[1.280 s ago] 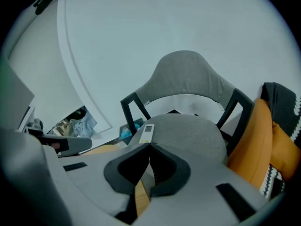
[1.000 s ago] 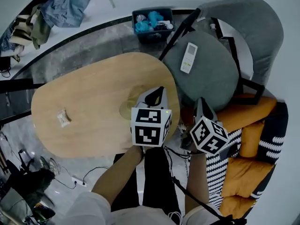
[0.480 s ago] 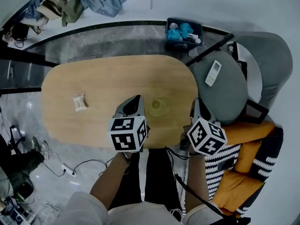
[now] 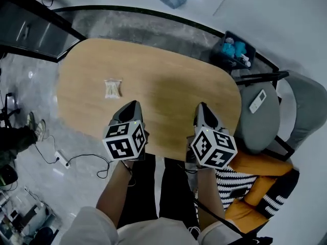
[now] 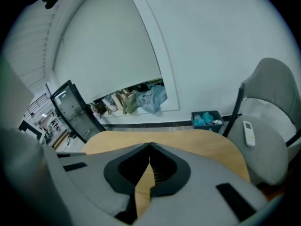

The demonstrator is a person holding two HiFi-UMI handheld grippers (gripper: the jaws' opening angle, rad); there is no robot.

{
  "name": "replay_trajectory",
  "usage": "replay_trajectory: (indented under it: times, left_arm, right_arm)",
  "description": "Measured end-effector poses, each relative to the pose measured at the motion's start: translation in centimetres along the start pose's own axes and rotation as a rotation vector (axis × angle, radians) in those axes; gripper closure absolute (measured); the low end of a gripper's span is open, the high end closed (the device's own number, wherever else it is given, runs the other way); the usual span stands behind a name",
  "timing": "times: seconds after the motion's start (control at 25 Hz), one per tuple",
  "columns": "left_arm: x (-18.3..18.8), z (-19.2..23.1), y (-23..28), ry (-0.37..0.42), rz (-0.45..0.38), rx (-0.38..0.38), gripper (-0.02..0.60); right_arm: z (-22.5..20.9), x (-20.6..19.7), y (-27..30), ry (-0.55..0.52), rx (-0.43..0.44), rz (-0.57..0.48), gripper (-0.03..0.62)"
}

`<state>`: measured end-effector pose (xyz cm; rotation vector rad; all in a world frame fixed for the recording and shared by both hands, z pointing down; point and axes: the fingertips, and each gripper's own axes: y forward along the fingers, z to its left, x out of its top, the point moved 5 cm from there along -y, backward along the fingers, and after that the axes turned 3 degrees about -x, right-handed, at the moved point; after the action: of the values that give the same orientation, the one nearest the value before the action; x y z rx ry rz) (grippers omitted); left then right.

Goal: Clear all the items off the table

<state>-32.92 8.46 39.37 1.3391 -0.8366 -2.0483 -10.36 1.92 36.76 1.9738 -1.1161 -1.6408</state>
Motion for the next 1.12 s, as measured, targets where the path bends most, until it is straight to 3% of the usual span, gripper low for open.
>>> replay_trajectory:
  times: [0.36, 0.88, 0.92, 1.0, 1.12]
  left_arm:
    - [-0.8, 7.4, -2.3, -0.088, -0.018, 0.051, 0.574]
    - [-2.1, 11.6, -0.9, -0.114, 0.015, 0.096, 0.565]
    - [-2.1, 12.3, -0.5, -0.108, 0.015, 0.102, 0.548]
    - [-2.1, 13.5, 0.3, -0.087, 0.020, 0.112, 0.456]
    - [-2.2, 15.4, 1.9, -0.045, 0.049, 0.115, 0.403]
  right_arm:
    - [6.8, -1.9, 2.8, -0.091, 0.047, 0.065, 0.569]
    - [9.7, -4.0, 4.4, -0.118, 0.071, 0.121, 0.569]
    - [9.8, -4.2, 4.6, -0.118, 0.071, 0.126, 0.569]
    - [10.1, -4.7, 5.1, -0.116, 0.070, 0.139, 0.569]
    - [10.7, -5.5, 6.1, -0.114, 0.067, 0.160, 0.569]
